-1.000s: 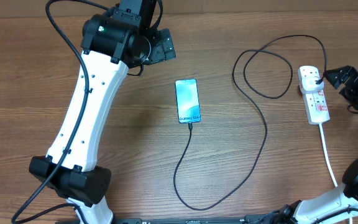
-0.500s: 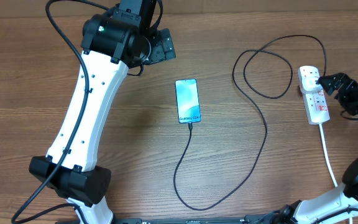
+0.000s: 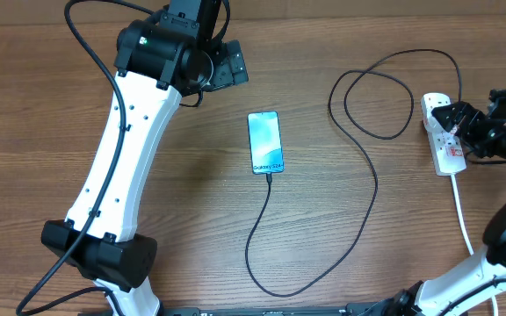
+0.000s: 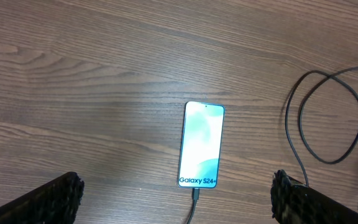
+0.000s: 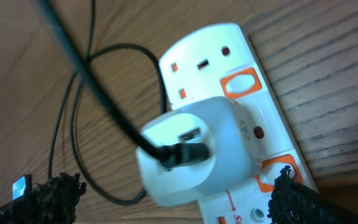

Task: Plug charger to phone and switch on socket
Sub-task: 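Move the right gripper to the power strip's orange switch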

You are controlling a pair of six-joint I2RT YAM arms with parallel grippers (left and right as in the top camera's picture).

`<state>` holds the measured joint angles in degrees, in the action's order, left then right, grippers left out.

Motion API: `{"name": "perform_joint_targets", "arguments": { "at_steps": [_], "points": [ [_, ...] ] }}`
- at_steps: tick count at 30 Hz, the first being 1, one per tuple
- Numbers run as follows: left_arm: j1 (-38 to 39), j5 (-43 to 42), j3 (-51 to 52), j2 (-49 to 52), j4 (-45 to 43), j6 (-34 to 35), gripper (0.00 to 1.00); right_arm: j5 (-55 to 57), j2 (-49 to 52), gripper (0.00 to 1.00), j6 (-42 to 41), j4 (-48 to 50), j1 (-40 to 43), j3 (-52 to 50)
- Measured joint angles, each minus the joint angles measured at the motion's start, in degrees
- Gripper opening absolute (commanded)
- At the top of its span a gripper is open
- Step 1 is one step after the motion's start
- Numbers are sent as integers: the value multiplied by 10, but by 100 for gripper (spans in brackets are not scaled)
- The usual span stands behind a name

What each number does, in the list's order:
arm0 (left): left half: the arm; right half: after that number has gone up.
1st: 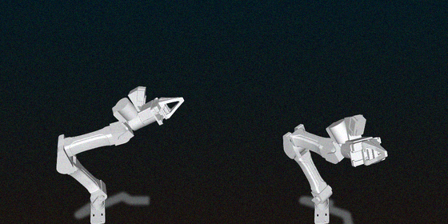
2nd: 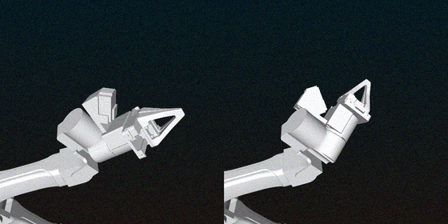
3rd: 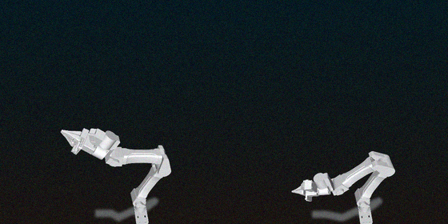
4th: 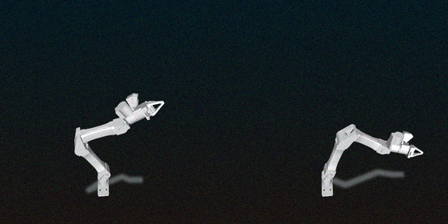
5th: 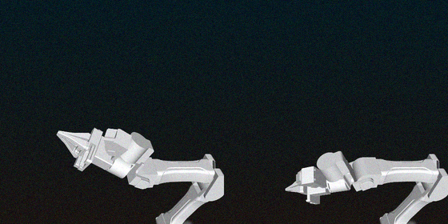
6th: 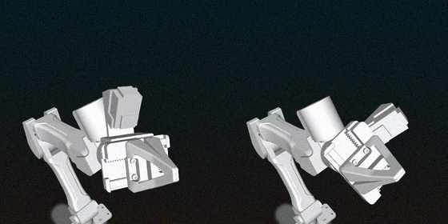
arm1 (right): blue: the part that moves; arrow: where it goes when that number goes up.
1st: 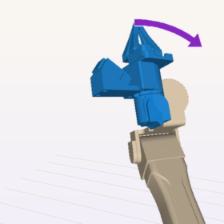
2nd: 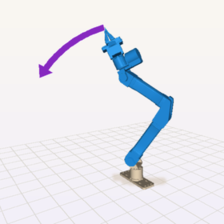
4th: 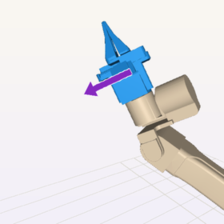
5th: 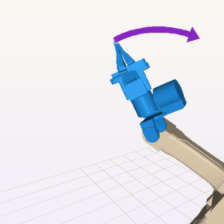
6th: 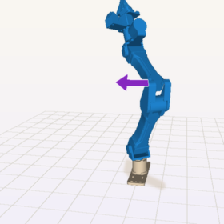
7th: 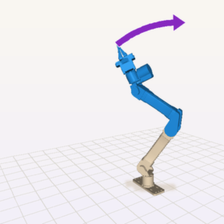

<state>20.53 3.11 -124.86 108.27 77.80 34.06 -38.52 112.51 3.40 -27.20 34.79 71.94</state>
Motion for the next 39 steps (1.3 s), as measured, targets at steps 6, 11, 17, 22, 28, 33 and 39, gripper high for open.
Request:
{"name": "perform_joint_targets", "arguments": {
  "at_steps": [6,11,17,22,28,33,39],
  "points": [
    [0,0,0,0,0,0,100,0,4,100,-4,7,0,0],
    [0,0,0,0,0,0,100,0,4,100,-4,24,0,0],
    [0,0,0,0,0,0,100,0,4,100,-3,25,0,0],
    [0,0,0,0,0,0,100,0,10,100,-2,26,-2,0],
    [0,0,0,0,0,0,100,2,17,100,2,37,-9,1],
    [0,0,0,0,0,0,100,9,17,100,4,39,-17,2],
    [0,0,0,0,0,0,100,11,17,100,5,34,-18,3]
  ]
}}
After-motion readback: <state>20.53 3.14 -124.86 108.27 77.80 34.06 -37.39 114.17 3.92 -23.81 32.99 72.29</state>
